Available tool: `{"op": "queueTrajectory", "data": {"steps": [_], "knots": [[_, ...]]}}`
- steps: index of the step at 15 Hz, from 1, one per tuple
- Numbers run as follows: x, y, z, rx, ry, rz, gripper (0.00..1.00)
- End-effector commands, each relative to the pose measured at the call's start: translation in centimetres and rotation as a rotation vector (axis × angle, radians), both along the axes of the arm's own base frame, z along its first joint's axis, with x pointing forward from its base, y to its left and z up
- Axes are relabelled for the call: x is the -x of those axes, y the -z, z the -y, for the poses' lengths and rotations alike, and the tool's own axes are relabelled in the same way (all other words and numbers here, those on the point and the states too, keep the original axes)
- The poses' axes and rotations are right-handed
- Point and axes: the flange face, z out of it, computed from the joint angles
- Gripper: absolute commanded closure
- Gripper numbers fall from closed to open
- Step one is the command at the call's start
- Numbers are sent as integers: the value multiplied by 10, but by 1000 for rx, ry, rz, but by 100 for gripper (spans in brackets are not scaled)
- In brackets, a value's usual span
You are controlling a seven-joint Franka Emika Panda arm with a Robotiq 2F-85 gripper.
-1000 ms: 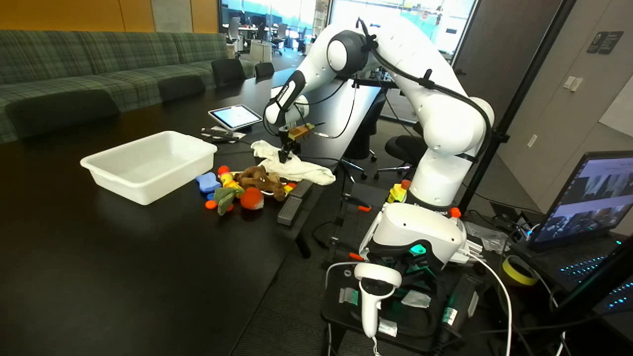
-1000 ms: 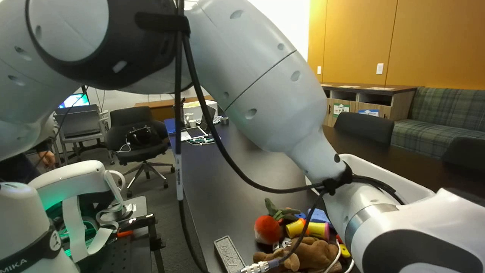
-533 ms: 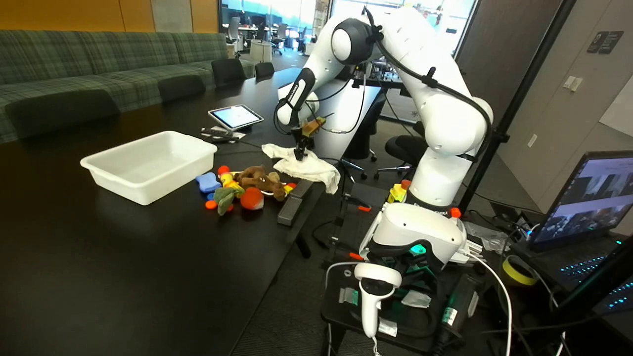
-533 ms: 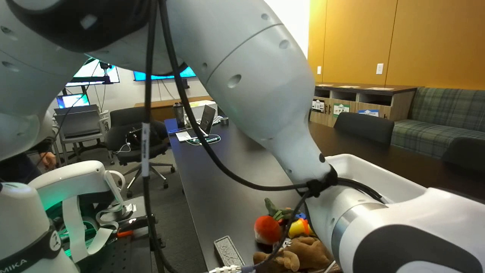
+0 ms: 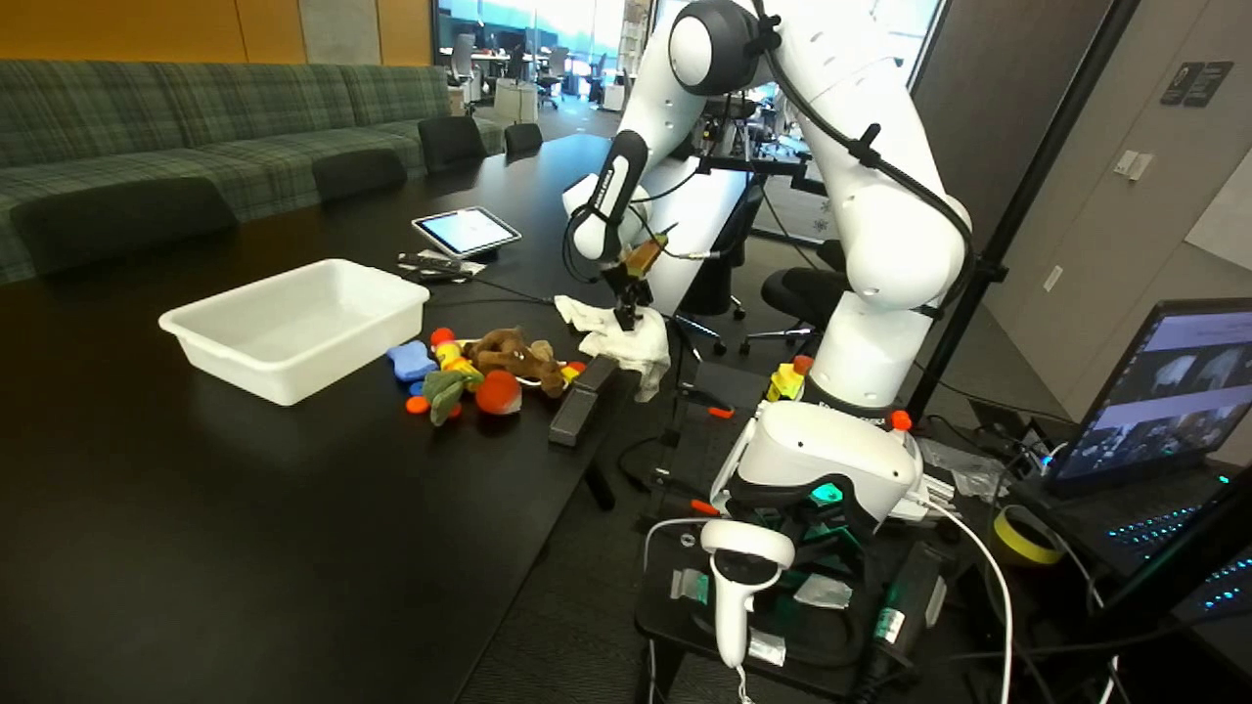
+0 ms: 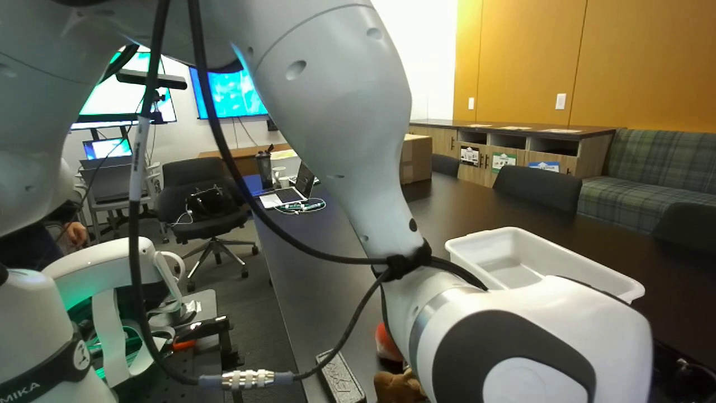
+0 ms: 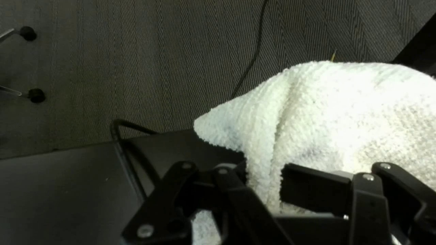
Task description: Pick up the towel, push the items in front of the white storage box to the left, place the towel inside the storage box
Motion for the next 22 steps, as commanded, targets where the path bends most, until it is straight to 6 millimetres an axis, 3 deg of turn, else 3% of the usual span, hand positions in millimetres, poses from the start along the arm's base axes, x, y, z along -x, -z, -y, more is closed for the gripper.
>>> {"op": "queueTrajectory", "data": {"steps": [1,7,15,22], "knots": [[11,1,-42,-33,-45,-77,85],[-21,31,-130,-125,-141,-126,86],[-44,33,-253,-178,-304,-223,86],[-55,35,-380,-146,-348,-231,86]]}}
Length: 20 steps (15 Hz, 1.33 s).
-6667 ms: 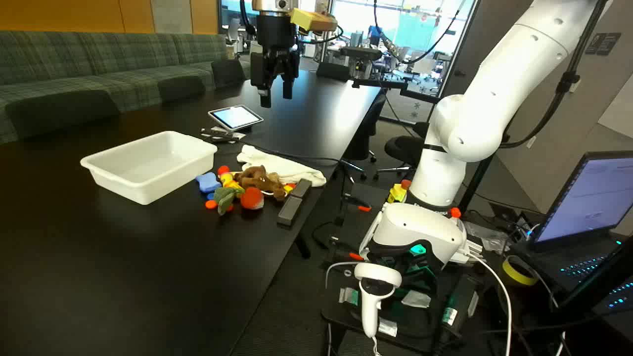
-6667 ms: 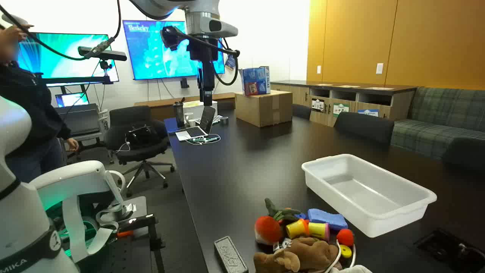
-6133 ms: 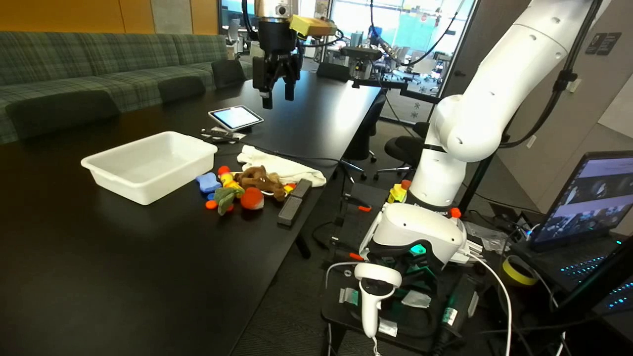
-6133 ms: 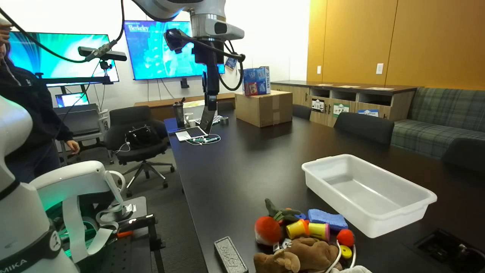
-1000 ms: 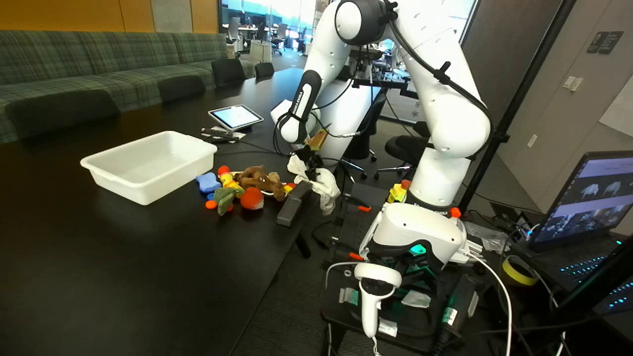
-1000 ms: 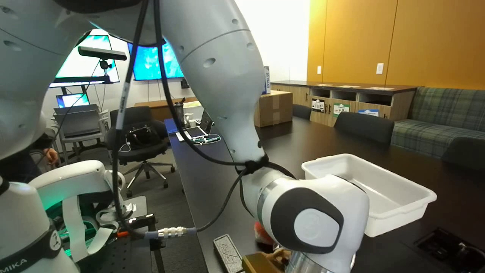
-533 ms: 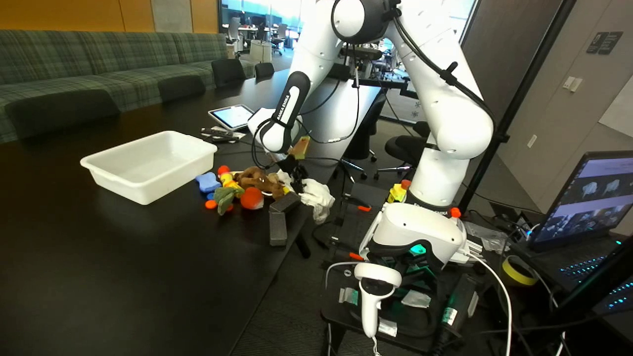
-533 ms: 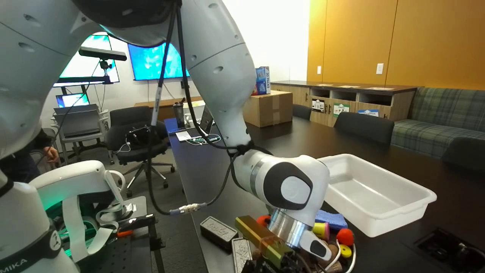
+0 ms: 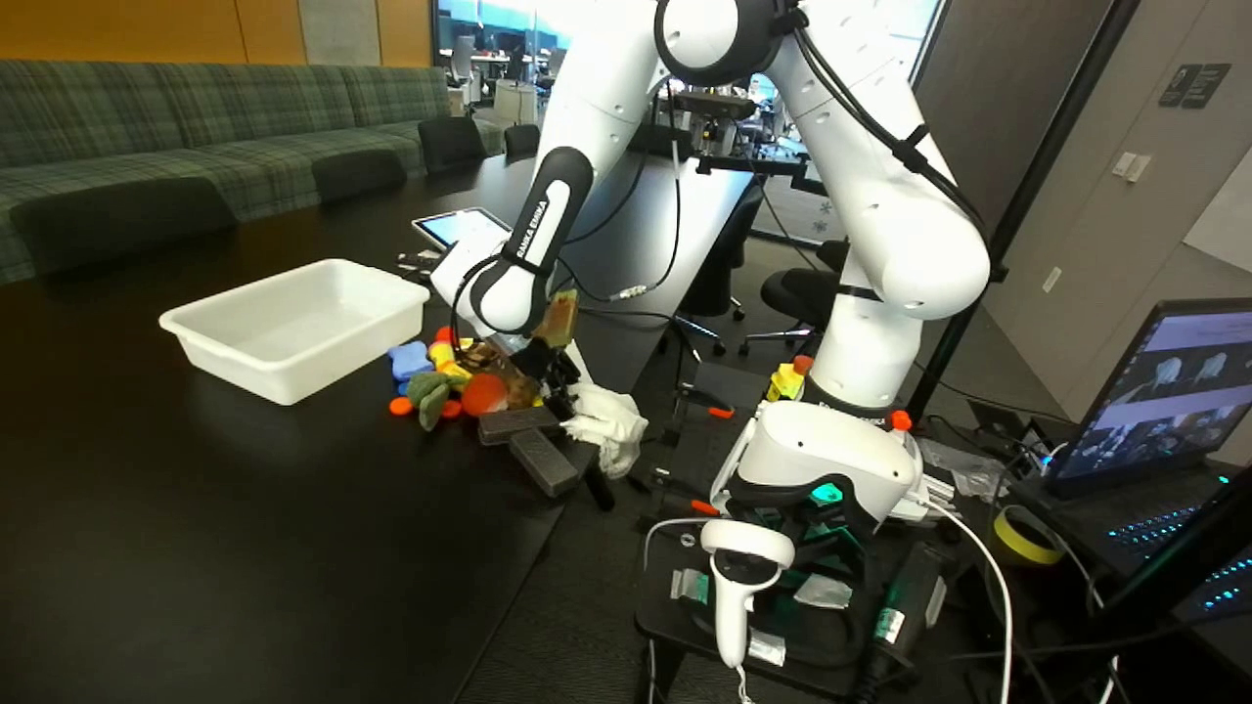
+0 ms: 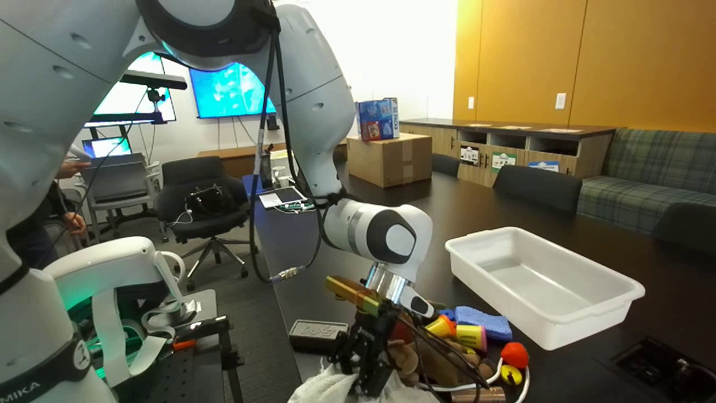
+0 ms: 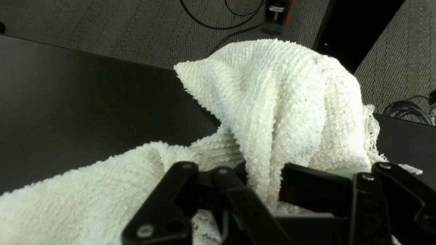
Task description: Pick up the towel, push the items in front of the white storage box to the left, place the towel inside the storage box
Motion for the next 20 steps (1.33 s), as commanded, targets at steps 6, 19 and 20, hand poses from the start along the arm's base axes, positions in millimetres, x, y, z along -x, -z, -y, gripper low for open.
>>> {"op": "queueTrajectory", "data": {"steps": [6,19,20], "knots": [[-1,-19,-171,-43,10,31,86],[-23,-132,-197,-278,-25,132,85],[-24,-143,-177,-295,-16,148,85]]}}
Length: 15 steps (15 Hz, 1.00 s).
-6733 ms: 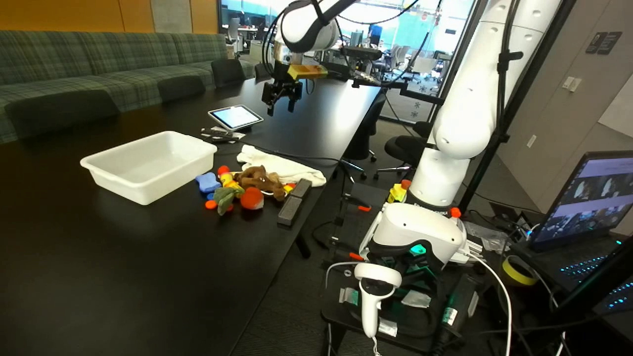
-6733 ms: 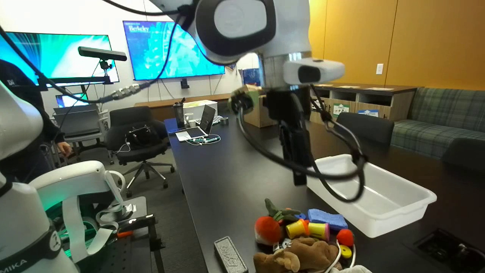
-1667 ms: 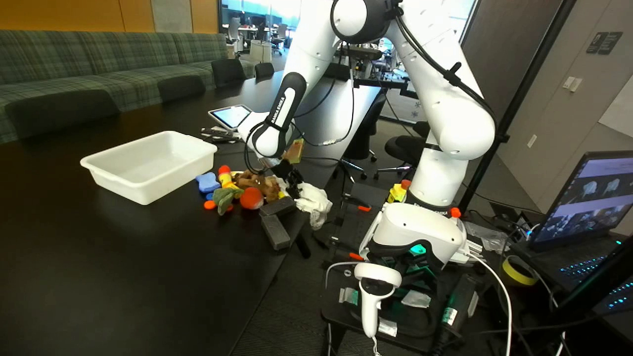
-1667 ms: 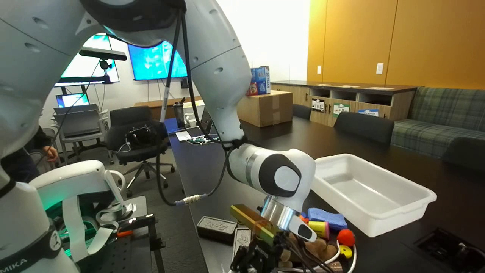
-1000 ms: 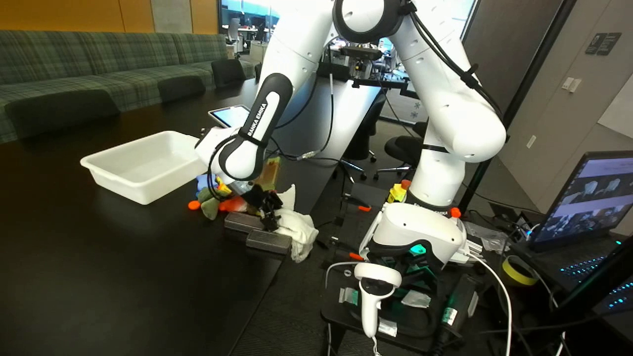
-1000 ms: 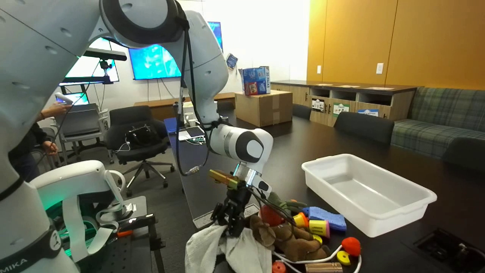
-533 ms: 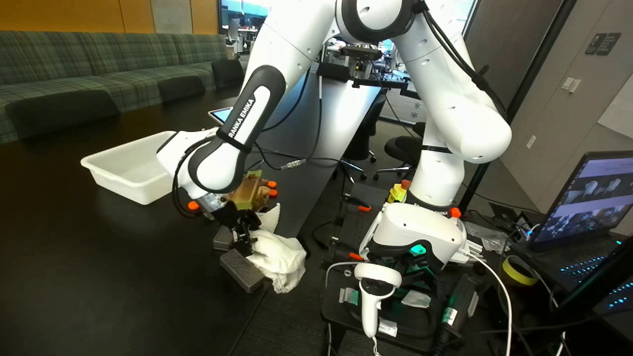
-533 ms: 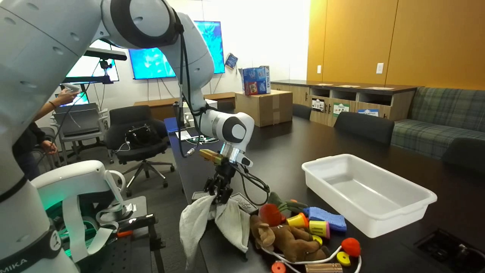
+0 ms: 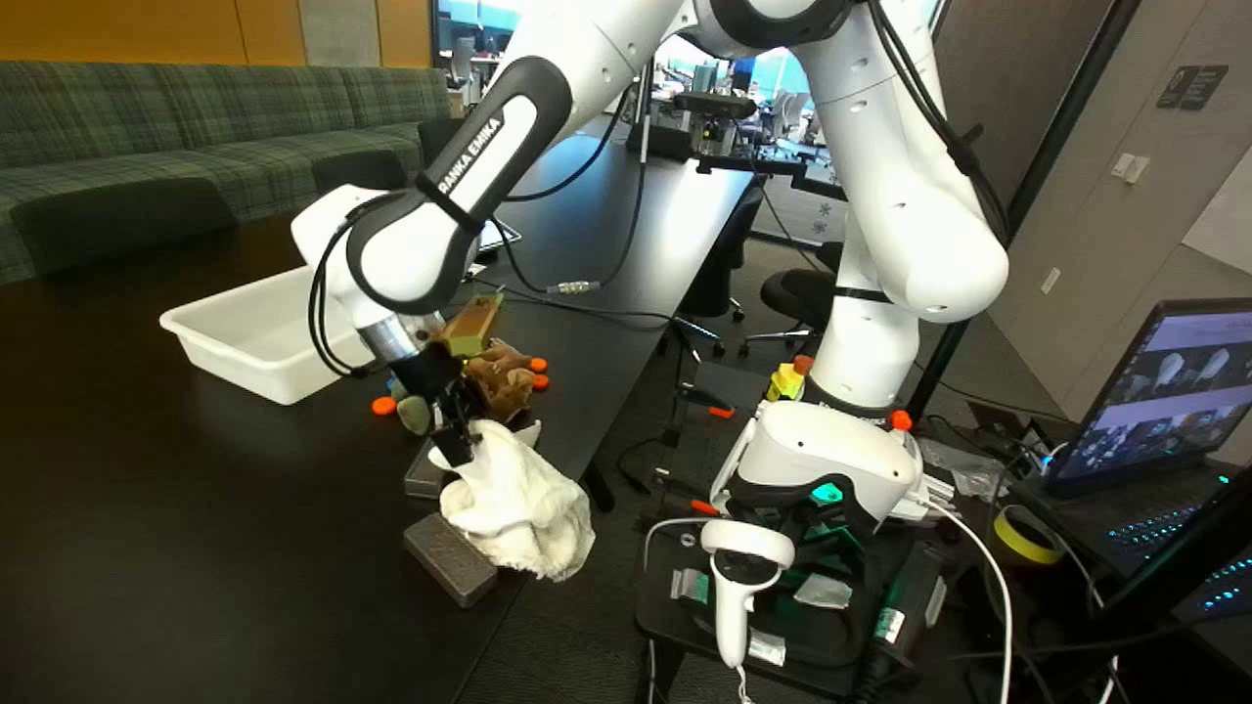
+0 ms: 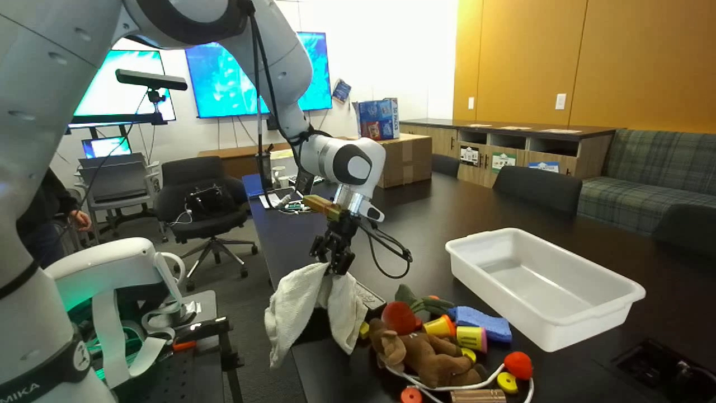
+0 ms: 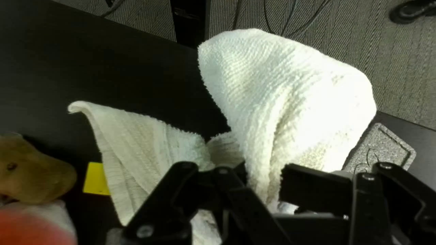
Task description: Pick up the towel, push the items in front of the white storage box to the left, place the towel inside the storage box
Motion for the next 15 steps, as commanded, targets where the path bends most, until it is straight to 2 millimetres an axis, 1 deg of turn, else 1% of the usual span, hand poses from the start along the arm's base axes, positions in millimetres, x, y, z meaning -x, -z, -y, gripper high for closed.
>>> {"op": "queueTrajectory", "data": {"steps": [1,5,6,9,12,14,15], "knots": [[5,-55,66,-86,20,23,85],[4,-103,158,-116,143,81,85],[5,-113,184,-113,179,91,84],[0,-148,258,-69,309,124,86],[-10,-167,315,-12,464,210,86],[-21,-171,343,29,544,278,85],[-28,-167,352,53,571,322,85]]}}
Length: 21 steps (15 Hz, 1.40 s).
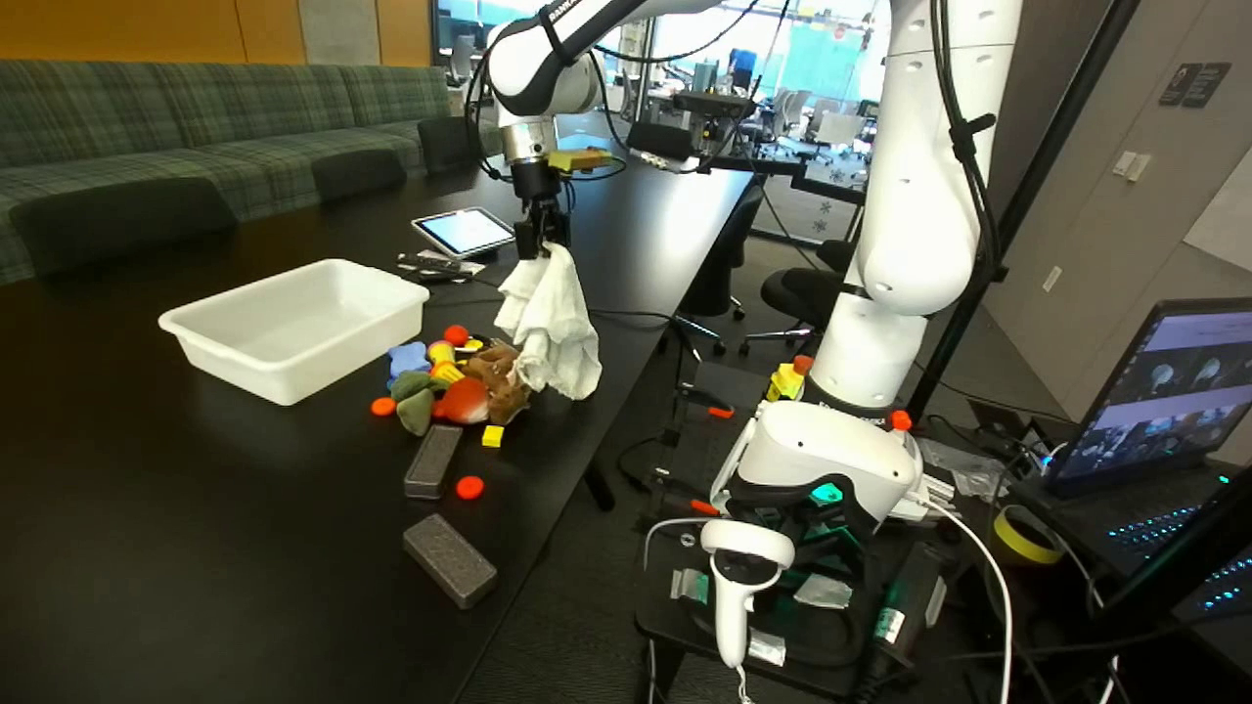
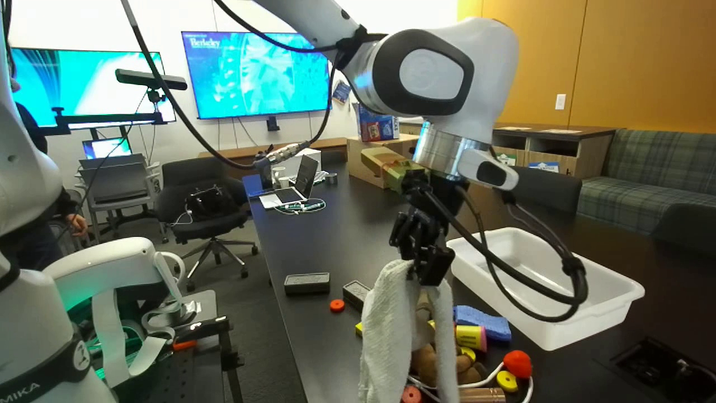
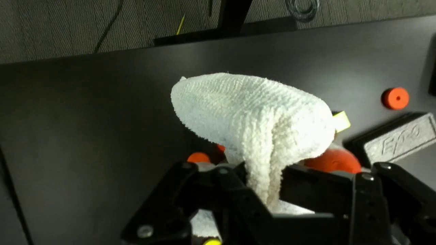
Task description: Pick up the towel, push the items in front of the white storage box to the left, place the towel inside the storage box
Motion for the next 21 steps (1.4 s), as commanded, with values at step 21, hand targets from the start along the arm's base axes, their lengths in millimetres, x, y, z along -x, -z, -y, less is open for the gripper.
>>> {"op": "queueTrajectory", "data": {"steps": [21], "knots": [[-44,264,19,645,350,117,86]]}}
